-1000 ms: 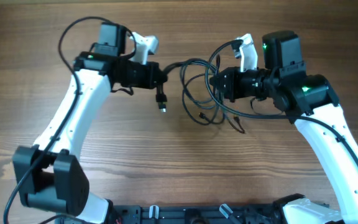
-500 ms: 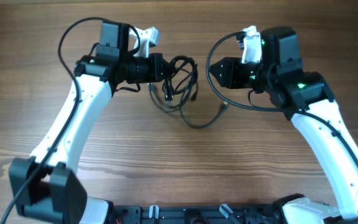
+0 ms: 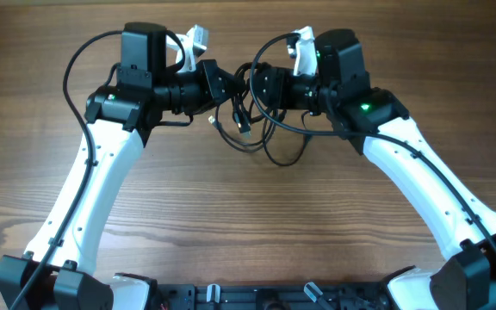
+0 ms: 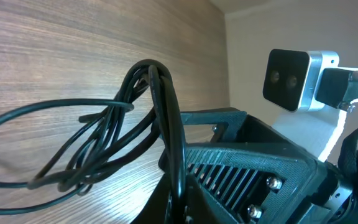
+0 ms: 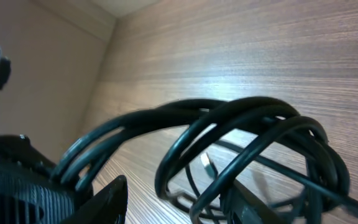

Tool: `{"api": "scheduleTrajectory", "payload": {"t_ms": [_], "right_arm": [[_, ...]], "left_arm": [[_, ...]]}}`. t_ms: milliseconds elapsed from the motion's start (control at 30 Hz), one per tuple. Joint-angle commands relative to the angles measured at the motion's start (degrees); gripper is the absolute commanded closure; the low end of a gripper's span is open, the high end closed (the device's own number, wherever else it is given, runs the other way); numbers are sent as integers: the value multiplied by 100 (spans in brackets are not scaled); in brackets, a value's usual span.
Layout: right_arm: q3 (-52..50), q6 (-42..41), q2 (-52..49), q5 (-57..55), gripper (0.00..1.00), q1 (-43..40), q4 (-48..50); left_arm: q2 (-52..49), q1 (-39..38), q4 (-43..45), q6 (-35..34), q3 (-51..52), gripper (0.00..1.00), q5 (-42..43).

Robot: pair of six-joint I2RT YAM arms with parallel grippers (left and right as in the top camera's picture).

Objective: Untangle cables

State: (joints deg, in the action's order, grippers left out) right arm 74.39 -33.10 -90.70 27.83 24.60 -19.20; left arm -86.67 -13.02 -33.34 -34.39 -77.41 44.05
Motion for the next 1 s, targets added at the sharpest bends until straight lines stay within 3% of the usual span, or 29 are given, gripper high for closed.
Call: {"api": "scheduleTrajectory", "payload": {"t_ms": [0, 233, 300, 367, 433, 567, 667, 833, 967], "right_arm": [[17, -393, -273, 7, 51, 22, 216], [17, -931, -752, -109, 53, 72, 964], [17, -1078, -885, -109, 73, 72, 1071], [17, -1093, -894, -129, 84, 33, 1080], [17, -1029, -839, -74, 96, -13, 1014], [17, -494, -509, 313, 96, -168, 474], [17, 223, -37, 719, 96, -455, -302], [17, 1126, 501, 811, 96, -1231, -1355], [17, 1989, 562, 1604, 96, -2000, -1698]], "left_arm": [[118, 4, 63, -367, 4, 96, 317], [118, 4, 302, -706, 4, 96, 968], [118, 4, 356, -699, 4, 96, 1056], [118, 37, 354, -638, 4, 96, 1008], [118, 118, 306, -446, 4, 96, 649], [87, 295, -232, 24, 4, 96, -1449], [-28, 396, -595, 562, 4, 96, -2428], [-125, 688, -1075, 876, 7, 96, -3467], [-125, 1145, -1174, 994, 7, 96, -3576]]}}
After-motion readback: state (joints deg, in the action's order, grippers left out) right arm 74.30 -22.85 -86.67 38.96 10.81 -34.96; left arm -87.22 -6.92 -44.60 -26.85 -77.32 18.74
